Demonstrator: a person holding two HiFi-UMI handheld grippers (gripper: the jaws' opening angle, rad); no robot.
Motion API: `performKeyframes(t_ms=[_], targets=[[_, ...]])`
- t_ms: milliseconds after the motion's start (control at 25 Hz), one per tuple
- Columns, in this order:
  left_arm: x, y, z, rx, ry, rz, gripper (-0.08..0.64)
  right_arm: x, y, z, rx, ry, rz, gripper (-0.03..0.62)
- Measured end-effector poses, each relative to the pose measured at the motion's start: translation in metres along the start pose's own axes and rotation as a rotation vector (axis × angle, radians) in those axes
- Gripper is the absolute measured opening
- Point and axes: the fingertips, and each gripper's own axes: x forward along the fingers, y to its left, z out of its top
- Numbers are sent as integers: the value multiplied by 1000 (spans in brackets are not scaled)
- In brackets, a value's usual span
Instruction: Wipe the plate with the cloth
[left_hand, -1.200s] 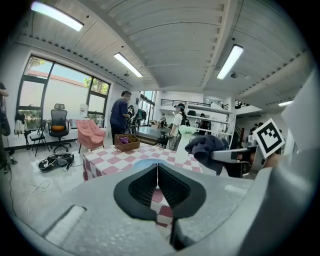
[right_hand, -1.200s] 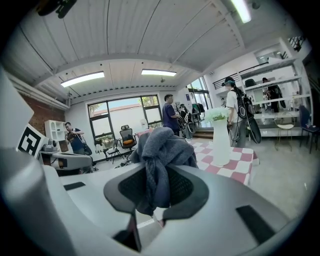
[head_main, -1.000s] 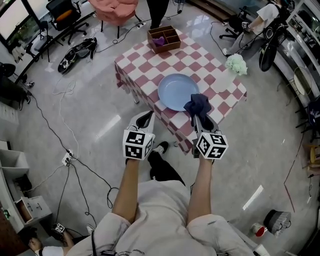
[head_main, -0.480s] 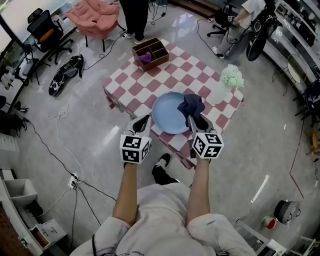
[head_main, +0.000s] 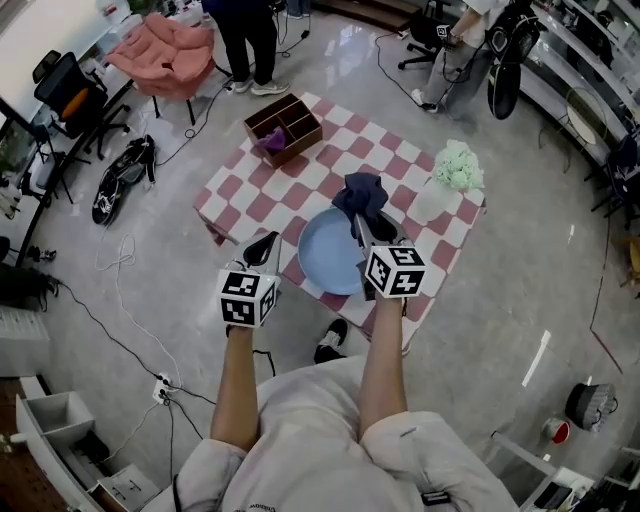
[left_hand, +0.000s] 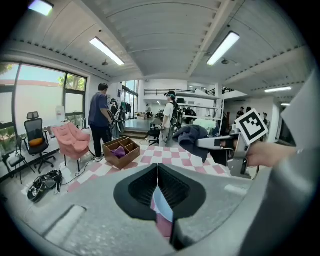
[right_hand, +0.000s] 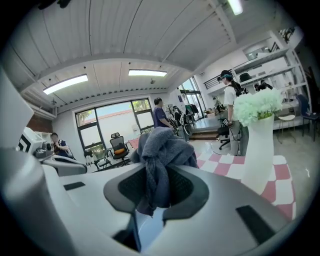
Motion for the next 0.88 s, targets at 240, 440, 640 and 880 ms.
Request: performKeyframes(t_ms=[240, 440, 640, 880], targets=[[39, 11, -7, 49, 68, -34, 11, 20, -11, -7, 6, 26, -6, 95], [77, 0, 0, 60, 74, -122, 11, 11, -32, -9, -23, 41, -56, 95], [112, -7, 8, 112, 85, -237, 11, 8, -52, -8, -30, 26, -137, 95], [144, 7, 44, 174, 34, -346, 11, 11, -51, 9, -32, -31, -237, 95]])
